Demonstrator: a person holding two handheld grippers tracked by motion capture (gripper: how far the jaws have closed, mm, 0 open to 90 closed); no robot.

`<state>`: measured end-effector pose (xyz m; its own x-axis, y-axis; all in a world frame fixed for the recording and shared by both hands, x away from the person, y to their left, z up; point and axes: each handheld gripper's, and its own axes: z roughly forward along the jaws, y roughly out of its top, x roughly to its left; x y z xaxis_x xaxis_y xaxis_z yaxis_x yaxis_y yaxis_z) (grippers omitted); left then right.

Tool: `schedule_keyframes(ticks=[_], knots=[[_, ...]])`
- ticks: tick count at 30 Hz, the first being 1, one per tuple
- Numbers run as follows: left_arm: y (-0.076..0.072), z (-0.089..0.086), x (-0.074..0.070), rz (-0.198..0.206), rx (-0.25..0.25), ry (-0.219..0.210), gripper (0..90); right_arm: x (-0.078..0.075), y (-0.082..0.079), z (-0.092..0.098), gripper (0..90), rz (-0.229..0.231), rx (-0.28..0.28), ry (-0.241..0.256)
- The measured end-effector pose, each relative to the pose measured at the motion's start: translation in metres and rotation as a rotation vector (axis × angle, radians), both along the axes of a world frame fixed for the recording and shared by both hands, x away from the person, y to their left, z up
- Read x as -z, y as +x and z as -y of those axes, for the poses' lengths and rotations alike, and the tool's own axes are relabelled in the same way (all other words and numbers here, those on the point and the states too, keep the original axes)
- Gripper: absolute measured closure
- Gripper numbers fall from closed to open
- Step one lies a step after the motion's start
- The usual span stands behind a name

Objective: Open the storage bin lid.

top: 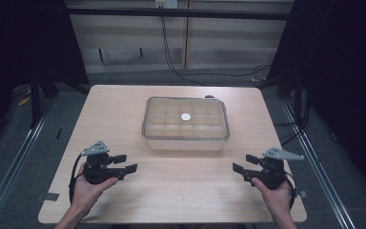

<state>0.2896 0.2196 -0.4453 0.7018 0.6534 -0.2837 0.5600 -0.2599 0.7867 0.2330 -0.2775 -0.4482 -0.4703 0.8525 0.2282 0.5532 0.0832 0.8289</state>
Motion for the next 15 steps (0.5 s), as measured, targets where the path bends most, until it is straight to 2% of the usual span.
schedule_keyframes(ticks=[4, 6, 8, 11, 13, 15], knots=[[0.004, 0.004, -0.002, 0.034, -0.033, 0.045, 29.6, -0.003, 0.008, -0.003, 28.8, 0.004, -0.010, -0.007], [0.006, 0.005, -0.003, 0.046, -0.041, 0.041, 29.1, -0.005, 0.015, -0.006, 27.5, 0.018, 0.002, -0.005], [0.008, 0.005, -0.005, 0.059, -0.044, 0.055, 28.7, -0.005, 0.018, -0.006, 27.5, 0.021, 0.008, 0.007], [0.015, 0.006, -0.004, 0.029, -0.021, 0.036, 28.6, -0.008, 0.027, -0.010, 27.3, 0.024, 0.028, 0.012], [0.018, 0.005, -0.005, 0.026, -0.011, 0.027, 29.2, -0.010, 0.032, -0.012, 27.3, 0.021, 0.020, 0.029], [0.022, 0.005, -0.006, 0.024, -0.019, 0.022, 28.1, -0.012, 0.037, -0.014, 27.3, 0.020, 0.018, 0.026]])
